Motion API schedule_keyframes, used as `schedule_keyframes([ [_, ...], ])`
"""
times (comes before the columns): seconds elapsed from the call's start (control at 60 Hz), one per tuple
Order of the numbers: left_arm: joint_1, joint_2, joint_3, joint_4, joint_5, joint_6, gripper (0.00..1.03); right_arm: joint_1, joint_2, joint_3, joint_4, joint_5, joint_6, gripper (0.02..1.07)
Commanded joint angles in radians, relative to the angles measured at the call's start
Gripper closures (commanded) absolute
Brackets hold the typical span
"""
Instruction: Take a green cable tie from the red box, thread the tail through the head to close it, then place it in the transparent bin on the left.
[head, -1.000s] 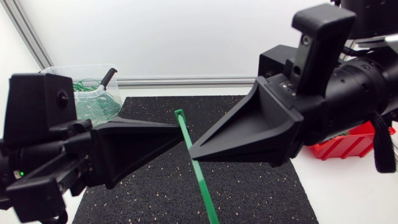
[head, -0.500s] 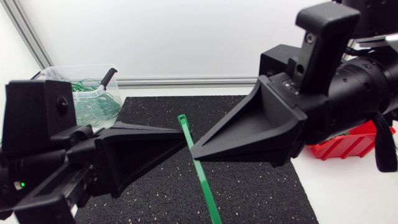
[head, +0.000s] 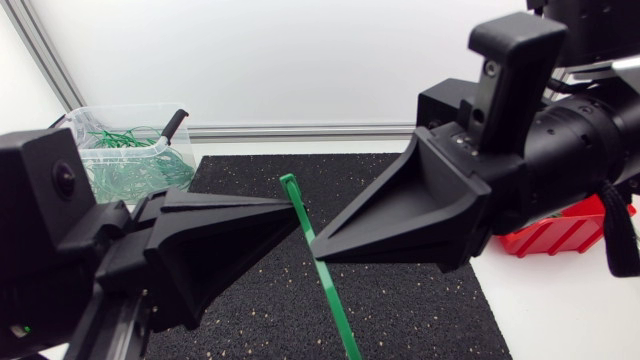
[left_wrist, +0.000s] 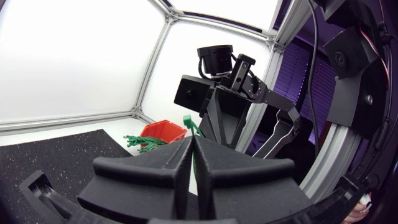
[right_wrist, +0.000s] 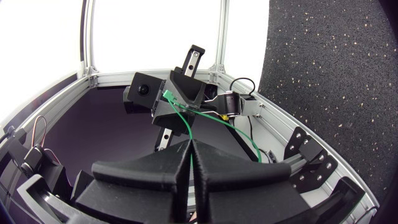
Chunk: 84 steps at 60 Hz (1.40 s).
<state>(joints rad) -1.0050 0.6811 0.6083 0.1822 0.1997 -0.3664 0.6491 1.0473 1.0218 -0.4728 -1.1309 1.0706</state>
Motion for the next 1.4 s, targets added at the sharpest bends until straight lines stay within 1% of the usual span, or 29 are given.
schedule_keyframes([
  [0.0, -0.035, -0.009, -0.031, 0.005, 0.007, 0.046, 0.99, -0.016, -0.001, 0.029, -0.001, 0.010, 0.025, 1.01],
  [0.35, -0.069, 0.000, -0.050, 0.016, -0.031, 0.090, 0.99, -0.017, -0.024, 0.027, 0.008, 0.008, 0.025, 1.01],
  [0.517, -0.096, 0.009, -0.053, 0.023, -0.066, 0.115, 0.99, -0.020, -0.023, 0.021, 0.008, 0.010, 0.025, 1.01],
  [0.683, -0.106, 0.009, -0.047, 0.026, -0.085, 0.127, 0.99, -0.028, 0.008, 0.011, 0.003, 0.025, 0.025, 1.01],
  [0.8, -0.142, 0.012, -0.047, 0.028, -0.115, 0.146, 0.99, -0.026, 0.017, 0.014, 0.008, 0.025, 0.025, 1.01],
  [0.95, -0.152, 0.015, -0.048, 0.028, -0.121, 0.153, 0.99, -0.023, 0.034, 0.024, 0.008, 0.034, 0.029, 1.01],
  [1.05, -0.165, 0.015, -0.050, 0.030, -0.146, 0.173, 0.99, -0.025, 0.059, 0.026, 0.002, 0.045, 0.032, 1.01],
  [1.317, -0.162, 0.006, -0.065, 0.037, -0.171, 0.202, 0.99, -0.028, 0.049, 0.012, 0.000, 0.059, 0.035, 1.01],
  [1.383, -0.153, 0.005, -0.070, 0.040, -0.171, 0.207, 0.99, -0.031, 0.036, 0.008, 0.003, 0.060, 0.032, 0.95],
])
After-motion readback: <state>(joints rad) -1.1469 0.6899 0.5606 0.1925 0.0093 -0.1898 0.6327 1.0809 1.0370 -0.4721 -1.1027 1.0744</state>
